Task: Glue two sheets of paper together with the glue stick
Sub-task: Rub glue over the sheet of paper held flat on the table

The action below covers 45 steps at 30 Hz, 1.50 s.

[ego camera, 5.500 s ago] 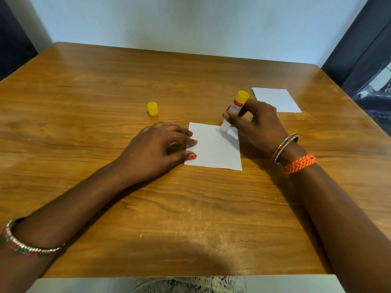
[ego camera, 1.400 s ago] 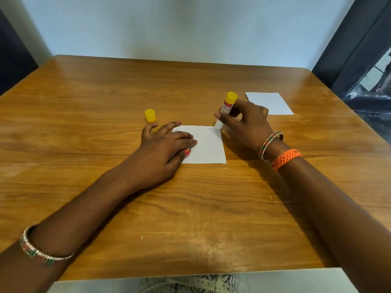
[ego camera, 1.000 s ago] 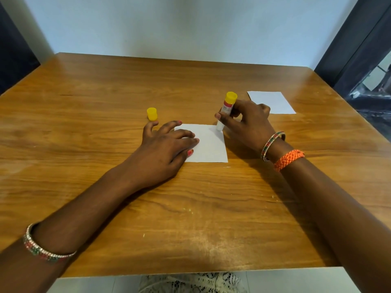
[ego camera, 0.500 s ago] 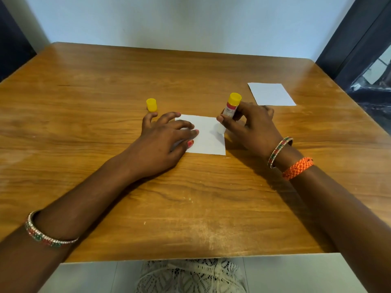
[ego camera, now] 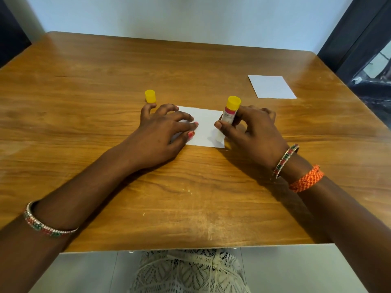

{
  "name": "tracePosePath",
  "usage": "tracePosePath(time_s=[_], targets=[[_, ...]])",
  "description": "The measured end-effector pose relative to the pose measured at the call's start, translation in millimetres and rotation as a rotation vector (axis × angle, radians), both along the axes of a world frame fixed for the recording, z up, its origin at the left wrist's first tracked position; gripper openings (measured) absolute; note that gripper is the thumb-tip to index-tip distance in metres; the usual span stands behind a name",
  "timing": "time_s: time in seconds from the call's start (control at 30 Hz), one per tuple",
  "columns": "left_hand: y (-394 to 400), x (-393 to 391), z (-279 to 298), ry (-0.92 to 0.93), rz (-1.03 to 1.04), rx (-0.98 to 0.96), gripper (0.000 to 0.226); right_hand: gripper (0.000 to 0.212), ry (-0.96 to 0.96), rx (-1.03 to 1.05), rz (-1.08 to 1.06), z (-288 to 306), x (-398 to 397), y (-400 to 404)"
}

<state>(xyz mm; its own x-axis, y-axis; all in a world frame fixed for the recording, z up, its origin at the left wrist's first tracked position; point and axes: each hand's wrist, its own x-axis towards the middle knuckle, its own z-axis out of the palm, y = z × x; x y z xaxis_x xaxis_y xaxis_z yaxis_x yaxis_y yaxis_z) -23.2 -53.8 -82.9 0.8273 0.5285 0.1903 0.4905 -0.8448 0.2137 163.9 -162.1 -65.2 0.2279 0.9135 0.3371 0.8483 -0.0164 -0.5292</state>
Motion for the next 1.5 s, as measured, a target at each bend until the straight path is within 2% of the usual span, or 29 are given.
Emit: tracePosePath(time_s=[0.27,0.33,0.43,0.5,0.67,0.8,1.03,1.5], targets=[[1,0,1,0.011,-0.001,-0.003,0.049,0.028,0.056,-0.073,0.035,1,-2,-5],[1,-1,2,0.005,-0.004,0.002,0.048,0.025,0.167,-0.047,0.031,2,-2,-4],[-2,-1,2,-0.010,-0.001,0.030,0.048,0.017,0.461,0.161,-0.093,6,5,-2],[-4,-1,1,-0.025,-0.008,0.062,0.049,0.013,0.528,0.238,-0.188,8,12,0],[-9,0,0,-0.090,-0.016,0.049,0.054,0.018,0.503,0.128,-0.203,-2,19,8],[-6,0,5,-0.208,0.010,-0.044,0.047,0.025,0.357,0.090,-0.153,-5,14,18],[4,-4,2,0.016,-0.068,-0.040,0.048,0.032,0.293,0.123,-0.179,-6,13,20],[0,-2,2,0.039,-0.042,-0.025,0.048,0.032,0.135,0.054,-0.112,-1,15,33]])
